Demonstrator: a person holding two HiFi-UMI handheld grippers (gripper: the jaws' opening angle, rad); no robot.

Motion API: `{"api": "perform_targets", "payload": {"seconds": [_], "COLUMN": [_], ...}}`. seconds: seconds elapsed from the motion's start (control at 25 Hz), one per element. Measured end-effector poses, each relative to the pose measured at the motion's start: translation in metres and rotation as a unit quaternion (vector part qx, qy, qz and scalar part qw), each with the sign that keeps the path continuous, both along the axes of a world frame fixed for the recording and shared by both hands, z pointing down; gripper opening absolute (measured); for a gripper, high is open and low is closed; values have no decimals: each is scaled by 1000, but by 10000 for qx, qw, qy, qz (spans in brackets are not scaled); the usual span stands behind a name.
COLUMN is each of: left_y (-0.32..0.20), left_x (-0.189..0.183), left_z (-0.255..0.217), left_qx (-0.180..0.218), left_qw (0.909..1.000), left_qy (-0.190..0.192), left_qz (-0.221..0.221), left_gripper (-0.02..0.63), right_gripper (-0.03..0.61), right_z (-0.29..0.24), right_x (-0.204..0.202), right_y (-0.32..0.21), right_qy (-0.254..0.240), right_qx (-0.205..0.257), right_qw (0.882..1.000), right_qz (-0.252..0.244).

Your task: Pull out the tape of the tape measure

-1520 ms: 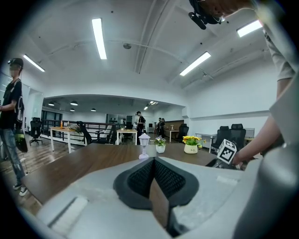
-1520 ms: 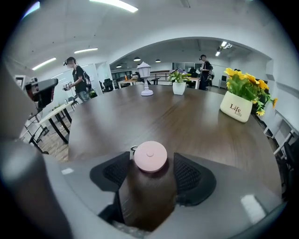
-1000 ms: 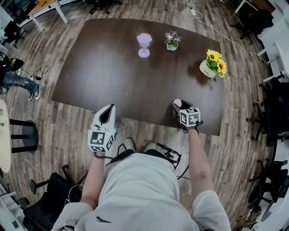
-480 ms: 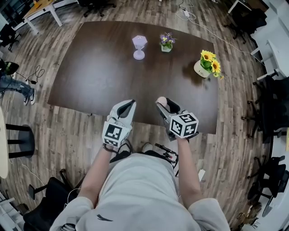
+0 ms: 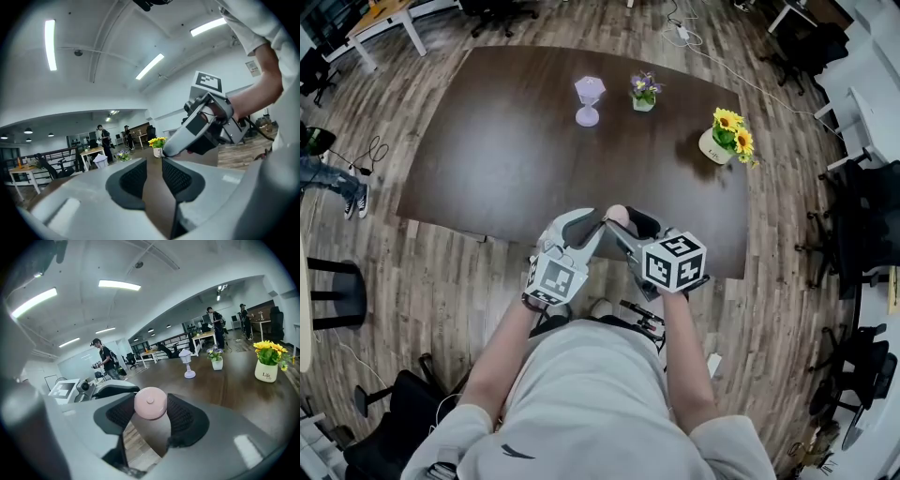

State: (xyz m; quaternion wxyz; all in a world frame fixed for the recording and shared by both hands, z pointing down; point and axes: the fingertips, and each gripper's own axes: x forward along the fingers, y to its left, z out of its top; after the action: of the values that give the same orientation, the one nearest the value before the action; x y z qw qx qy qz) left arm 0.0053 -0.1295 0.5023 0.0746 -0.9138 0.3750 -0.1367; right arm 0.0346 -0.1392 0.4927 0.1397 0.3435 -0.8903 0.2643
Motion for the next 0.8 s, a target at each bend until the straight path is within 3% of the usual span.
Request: {"api": "perform_targets", "payload": {"seconds": [0.36,0.8], "left_y": [4,6], "left_x": [-4,1], "left_z": [-9,-22], "left_qx": [36,-107], "left_qw": [9995,9966], "left_qy": [280,814], "left_qz": [-103,66], "left_gripper": [112,53], "right_gripper": [218,218], "right_z": [2,-3], "right_x": [1,0], "right_y": [4,7], "right_qy": [219,390], "right_qx": [17,162], "right_qw": [9997,9984], "right_qz": [-129,-379]}}
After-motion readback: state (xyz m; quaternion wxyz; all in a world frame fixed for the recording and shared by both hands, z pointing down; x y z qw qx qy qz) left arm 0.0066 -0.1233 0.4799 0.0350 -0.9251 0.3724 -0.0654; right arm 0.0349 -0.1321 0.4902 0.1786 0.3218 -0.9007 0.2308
